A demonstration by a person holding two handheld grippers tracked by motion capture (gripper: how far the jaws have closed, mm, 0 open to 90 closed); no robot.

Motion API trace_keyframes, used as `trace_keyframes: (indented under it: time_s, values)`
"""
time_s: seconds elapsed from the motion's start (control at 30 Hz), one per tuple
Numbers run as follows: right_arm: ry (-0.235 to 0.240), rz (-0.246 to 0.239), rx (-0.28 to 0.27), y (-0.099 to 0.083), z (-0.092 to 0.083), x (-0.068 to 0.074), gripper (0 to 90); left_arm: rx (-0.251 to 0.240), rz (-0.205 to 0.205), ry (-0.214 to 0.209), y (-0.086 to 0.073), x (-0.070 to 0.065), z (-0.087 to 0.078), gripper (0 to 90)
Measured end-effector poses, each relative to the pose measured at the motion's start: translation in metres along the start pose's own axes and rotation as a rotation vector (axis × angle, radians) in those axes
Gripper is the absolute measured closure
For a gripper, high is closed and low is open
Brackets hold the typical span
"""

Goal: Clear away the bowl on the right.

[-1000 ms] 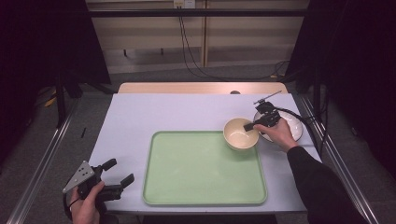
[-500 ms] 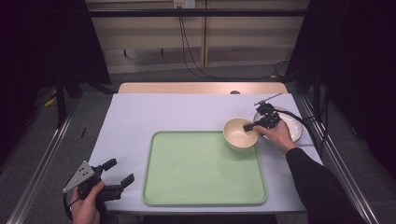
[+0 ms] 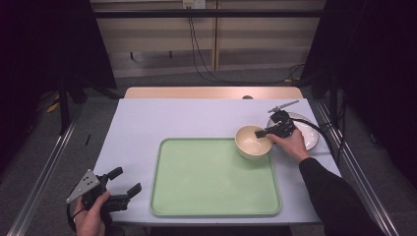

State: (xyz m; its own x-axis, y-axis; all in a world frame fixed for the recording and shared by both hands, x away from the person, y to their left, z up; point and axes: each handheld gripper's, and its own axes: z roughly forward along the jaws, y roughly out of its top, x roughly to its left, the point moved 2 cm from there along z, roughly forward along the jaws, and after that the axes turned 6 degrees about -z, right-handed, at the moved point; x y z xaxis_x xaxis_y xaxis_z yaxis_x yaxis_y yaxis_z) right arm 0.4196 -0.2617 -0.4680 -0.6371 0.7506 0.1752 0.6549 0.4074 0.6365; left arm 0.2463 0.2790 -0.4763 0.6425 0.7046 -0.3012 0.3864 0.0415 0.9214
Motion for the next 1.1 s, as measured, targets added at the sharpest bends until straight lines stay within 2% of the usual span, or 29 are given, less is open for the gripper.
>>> trace_keyframes:
  time_s: [0.03,0.13,0.17,0.27,0.3,0.33,0.37,0.4,0.47,0.53,0.57,0.6,0.67,0.7,0.73,0.87,1.0,1.07,1.1]
  values:
    - [-0.006,-0.007,-0.002,0.0,0.0,0.0,69.1,0.003,0.004,0.0,0.0,0.0,0.0,1.5]
    - [-0.014,-0.009,-0.008,0.0,-0.001,-0.001,63.8,-0.007,-0.008,0.001,0.0,0.0,0.001,1.5]
    - [-0.027,-0.013,-0.02,0.0,-0.001,-0.001,57.4,-0.005,-0.006,0.001,0.0,0.0,0.001,1.5]
    - [-0.022,-0.015,-0.02,0.0,-0.002,-0.001,53.9,-0.006,-0.007,0.002,0.0,0.0,0.001,1.5]
    - [-0.022,-0.019,-0.041,0.0,-0.002,-0.001,48.2,-0.006,-0.007,0.002,0.0,0.0,0.001,1.5]
    - [-0.022,-0.019,-0.041,0.0,-0.002,-0.001,48.2,-0.006,-0.007,0.002,0.0,0.0,0.001,1.5]
    - [-0.024,-0.022,-0.045,0.0,-0.003,-0.001,40.6,0.0,-0.002,-0.007,0.0,0.0,0.0,1.5]
    - [-0.024,-0.022,-0.045,0.0,-0.003,-0.001,40.6,0.0,-0.002,-0.007,0.0,0.0,0.0,1.5]
    - [-0.031,-0.021,-0.056,0.001,-0.003,-0.001,34.5,-0.009,-0.011,-0.004,0.0,-0.001,0.001,1.5]
    - [-0.043,-0.015,-0.064,0.001,-0.003,-0.002,24.0,0.0,0.0,0.001,0.0,0.0,0.0,1.5]
    - [-0.051,-0.009,-0.073,0.002,-0.003,-0.002,17.3,-0.007,-0.008,0.002,0.0,0.0,0.0,1.5]
    - [-0.051,-0.009,-0.073,0.002,-0.003,-0.002,17.3,-0.005,-0.005,-0.001,0.0,0.0,0.0,1.5]
    - [-0.065,-0.005,-0.082,0.002,-0.004,-0.003,8.9,-0.006,-0.005,0.0,0.0,0.0,0.0,1.5]
    - [-0.076,-0.006,-0.11,0.002,-0.006,-0.003,5.9,-0.006,-0.006,0.0,0.0,0.0,0.0,1.4]
    - [-0.072,-0.014,-0.113,0.002,-0.007,-0.002,3.7,-0.006,-0.006,0.001,0.0,0.0,0.0,1.5]
    - [-0.068,-0.011,-0.141,0.003,-0.01,-0.002,4.2,-0.005,-0.004,-0.002,0.0,0.0,0.0,1.5]
    - [-0.103,-0.012,-0.167,0.003,-0.013,-0.002,3.0,-0.005,-0.005,-0.004,0.0,-0.001,0.0,1.4]
    - [-0.117,-0.027,-0.197,0.002,-0.015,-0.001,2.9,-0.004,-0.006,-0.007,0.0,-0.001,0.0,1.5]
    - [-0.107,-0.026,-0.208,0.001,-0.016,0.0,2.9,-0.006,-0.01,-0.013,0.0,-0.001,0.001,1.5]
